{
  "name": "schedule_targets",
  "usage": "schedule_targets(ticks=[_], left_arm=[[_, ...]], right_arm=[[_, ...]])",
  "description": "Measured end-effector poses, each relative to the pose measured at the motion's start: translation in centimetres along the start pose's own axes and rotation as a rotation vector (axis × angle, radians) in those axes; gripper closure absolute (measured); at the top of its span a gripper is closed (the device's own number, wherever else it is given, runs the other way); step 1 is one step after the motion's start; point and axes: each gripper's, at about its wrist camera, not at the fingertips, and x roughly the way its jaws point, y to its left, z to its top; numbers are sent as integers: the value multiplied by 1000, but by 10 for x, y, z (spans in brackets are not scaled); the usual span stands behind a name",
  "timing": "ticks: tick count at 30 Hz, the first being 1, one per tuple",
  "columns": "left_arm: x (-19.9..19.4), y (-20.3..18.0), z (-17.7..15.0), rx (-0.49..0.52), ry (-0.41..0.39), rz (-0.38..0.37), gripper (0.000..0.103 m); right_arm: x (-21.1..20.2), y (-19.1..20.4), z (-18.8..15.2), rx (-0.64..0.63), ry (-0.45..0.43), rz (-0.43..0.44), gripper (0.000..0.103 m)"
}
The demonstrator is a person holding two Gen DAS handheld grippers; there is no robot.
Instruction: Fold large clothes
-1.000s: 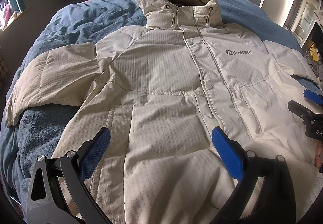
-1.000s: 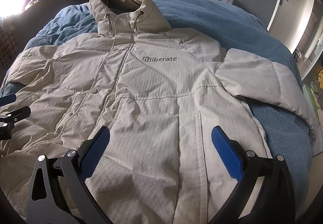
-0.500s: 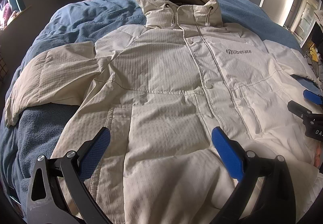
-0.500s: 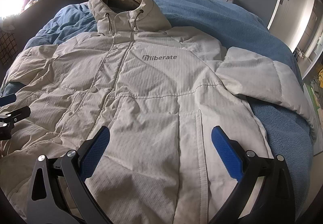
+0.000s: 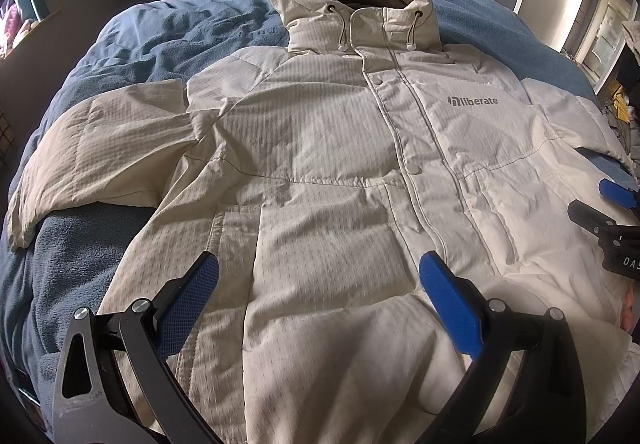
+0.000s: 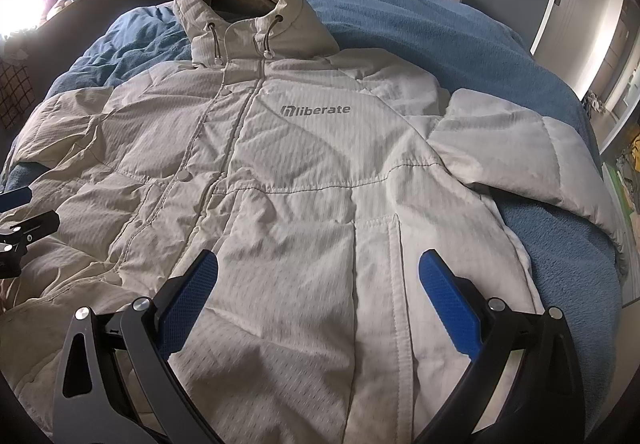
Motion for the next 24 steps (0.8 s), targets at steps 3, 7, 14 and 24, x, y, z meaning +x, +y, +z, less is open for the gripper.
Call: schedule_targets(ticks=[3,7,14,24], left_arm=[[0,0,1,0,1,0,7],[0,1,1,-1,2,-1,6],[0,1,1,-1,3,-2,6],[0,1,1,-2,5,-4,7]], right_arm=[[0,1,-1,0,1,0,6],[0,0,-1,1,3,2,6],[0,0,-1,1,6,3,6],[0,1,5,3,8,3,6]])
